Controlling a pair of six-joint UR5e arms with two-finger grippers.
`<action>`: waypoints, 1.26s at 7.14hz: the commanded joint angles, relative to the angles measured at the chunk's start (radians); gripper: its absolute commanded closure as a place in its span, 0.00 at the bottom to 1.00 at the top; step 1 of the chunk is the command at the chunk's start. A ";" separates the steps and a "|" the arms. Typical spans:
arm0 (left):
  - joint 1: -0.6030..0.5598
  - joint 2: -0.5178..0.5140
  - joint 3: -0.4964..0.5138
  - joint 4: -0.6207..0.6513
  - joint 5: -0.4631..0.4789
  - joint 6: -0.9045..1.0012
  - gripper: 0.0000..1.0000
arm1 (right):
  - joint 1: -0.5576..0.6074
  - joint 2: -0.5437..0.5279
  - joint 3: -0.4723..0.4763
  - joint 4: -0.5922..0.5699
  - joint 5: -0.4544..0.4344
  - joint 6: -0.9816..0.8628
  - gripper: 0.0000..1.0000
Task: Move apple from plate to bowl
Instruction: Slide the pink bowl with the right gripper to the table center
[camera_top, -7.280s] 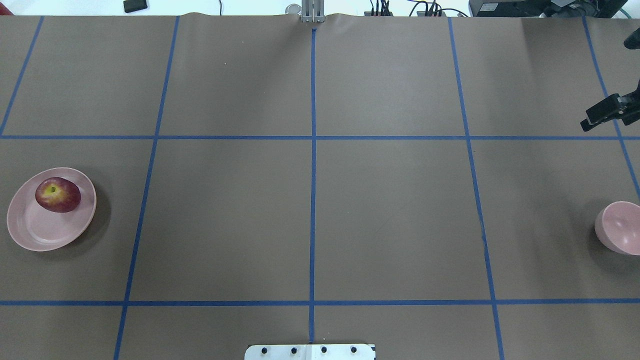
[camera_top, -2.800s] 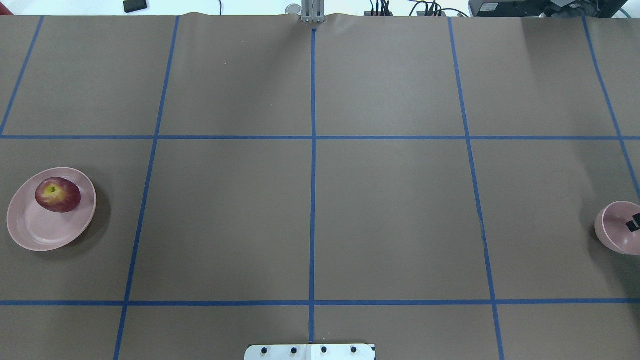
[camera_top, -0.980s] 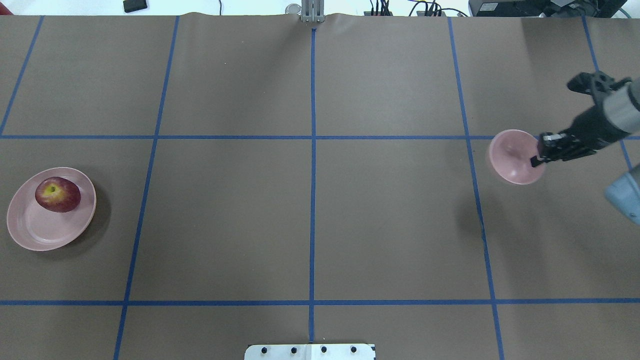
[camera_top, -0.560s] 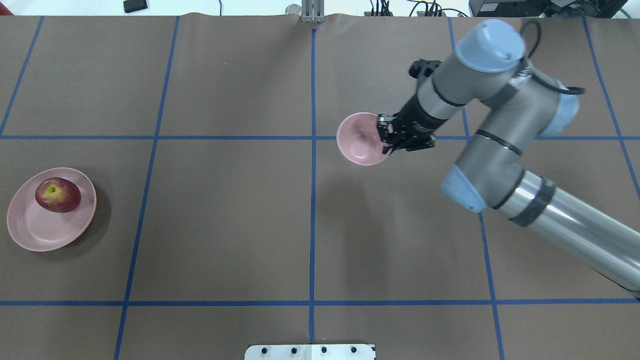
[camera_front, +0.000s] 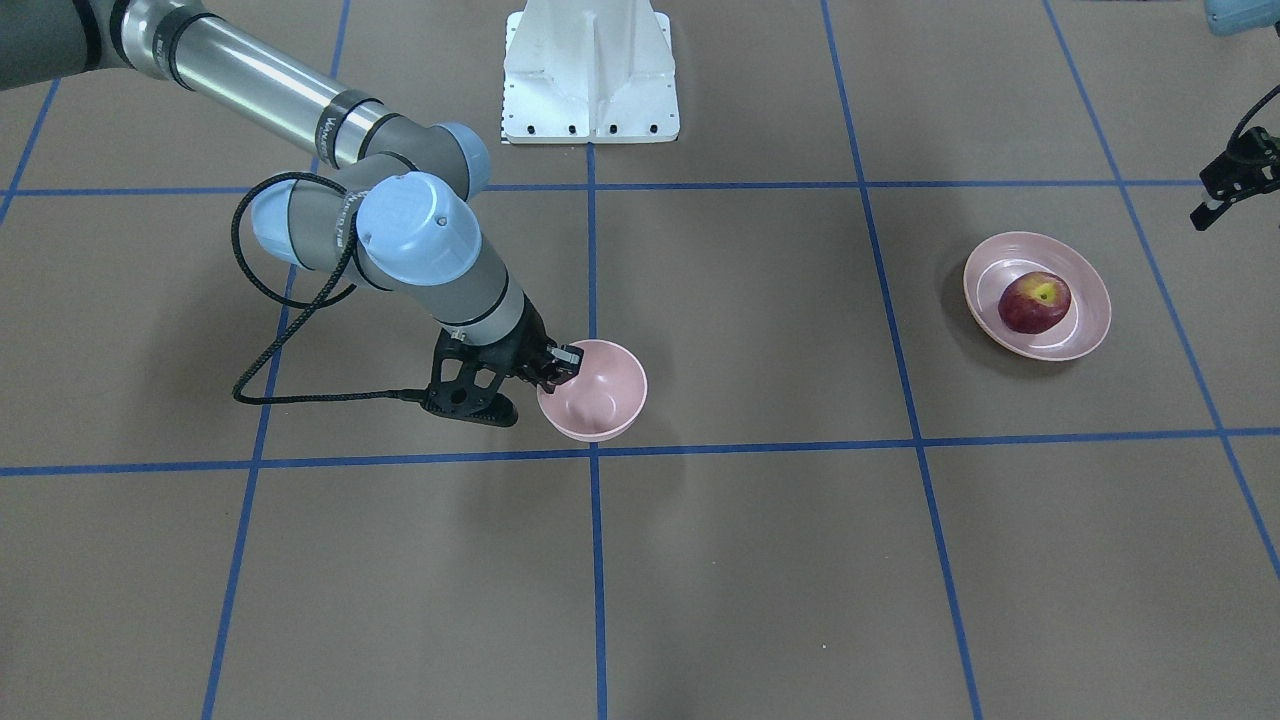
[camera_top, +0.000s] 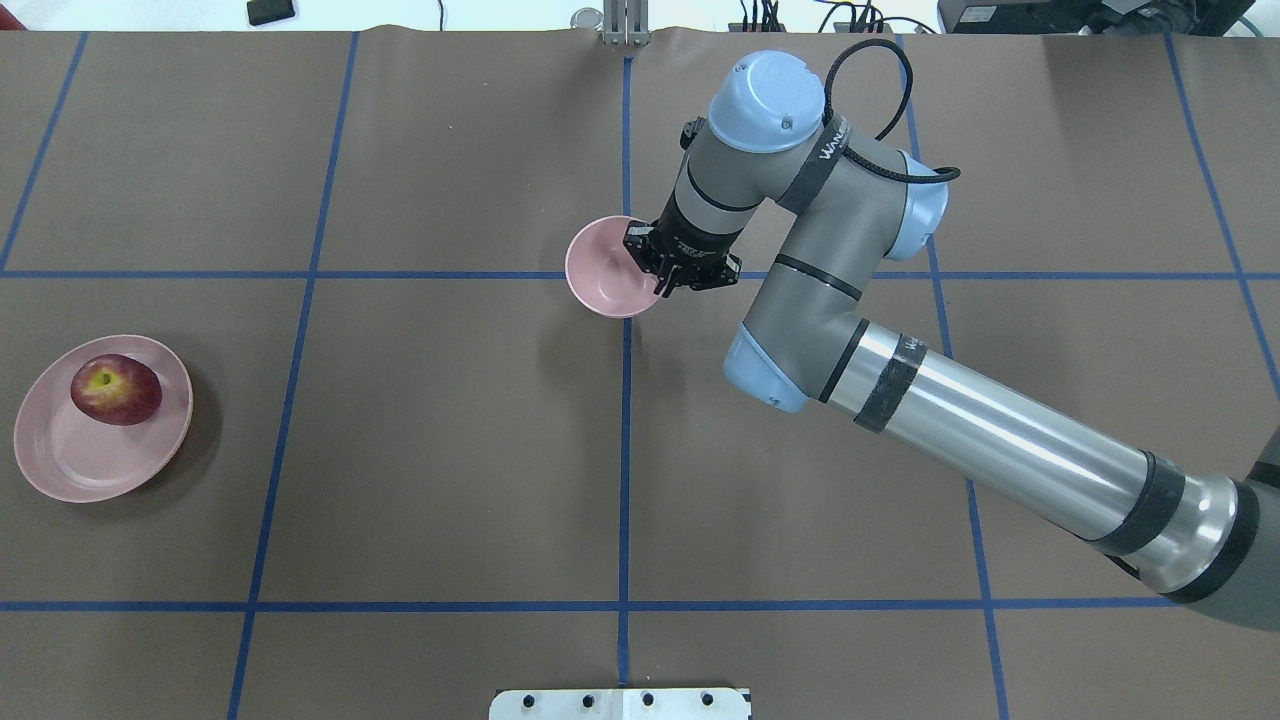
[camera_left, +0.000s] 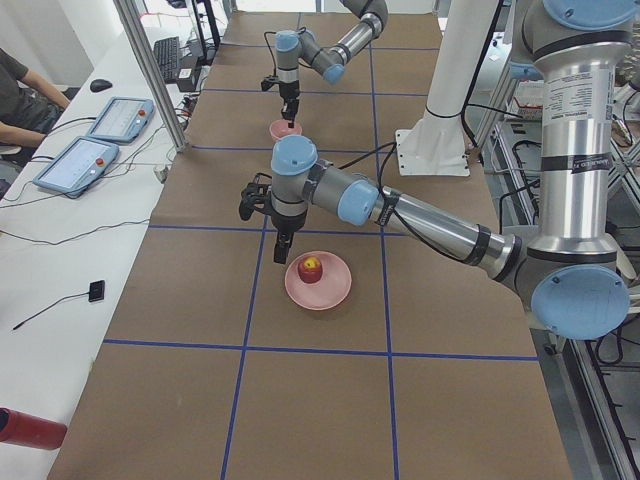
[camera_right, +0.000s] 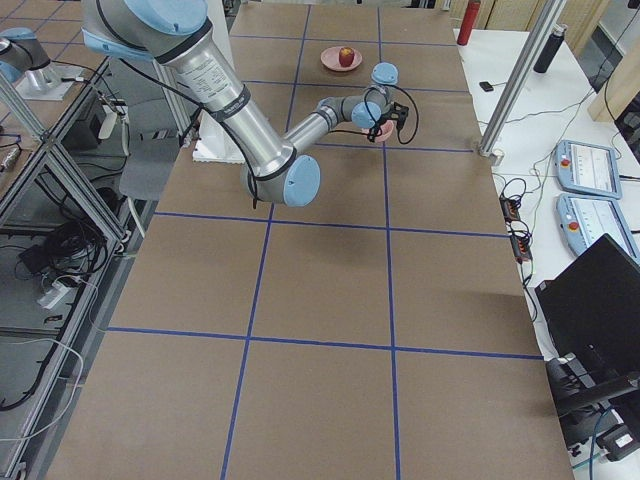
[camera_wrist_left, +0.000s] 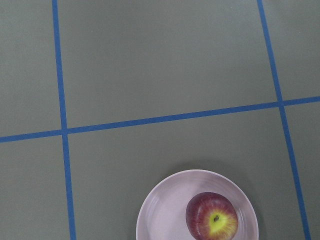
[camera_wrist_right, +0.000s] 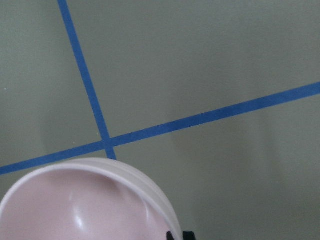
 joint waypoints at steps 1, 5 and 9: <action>0.000 -0.005 0.020 -0.002 -0.002 0.001 0.02 | -0.002 0.003 -0.016 0.001 -0.008 -0.001 1.00; 0.000 -0.005 0.014 -0.002 -0.004 -0.021 0.02 | -0.013 0.002 -0.034 0.004 -0.016 -0.001 0.82; 0.041 -0.008 0.020 -0.003 -0.002 -0.125 0.02 | -0.019 -0.015 0.045 -0.012 -0.067 0.007 0.00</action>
